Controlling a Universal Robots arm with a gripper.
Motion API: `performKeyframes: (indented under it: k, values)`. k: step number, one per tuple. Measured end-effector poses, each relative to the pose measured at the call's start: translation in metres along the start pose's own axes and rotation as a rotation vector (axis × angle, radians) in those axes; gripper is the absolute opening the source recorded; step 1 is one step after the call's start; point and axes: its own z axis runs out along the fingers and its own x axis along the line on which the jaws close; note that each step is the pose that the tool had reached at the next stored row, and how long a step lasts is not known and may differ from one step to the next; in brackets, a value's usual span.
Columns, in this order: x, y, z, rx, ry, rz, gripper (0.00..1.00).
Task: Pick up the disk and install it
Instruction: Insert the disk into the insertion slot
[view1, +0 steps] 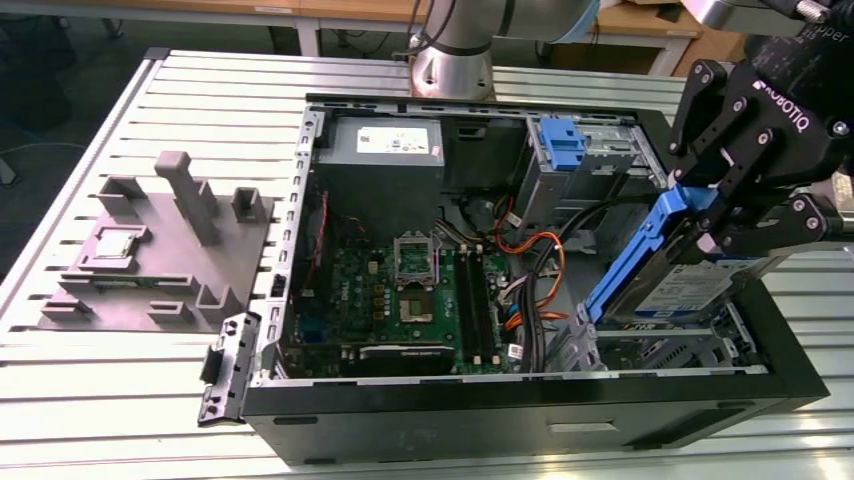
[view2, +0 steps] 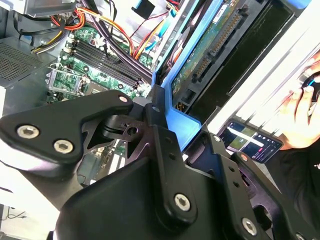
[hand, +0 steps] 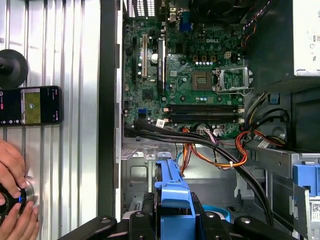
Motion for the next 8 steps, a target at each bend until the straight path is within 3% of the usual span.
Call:
performKeyframes:
  k: [8]
  values:
    - [0.0000,0.0000,0.0001,0.0000,0.0001,0.000,0.37]
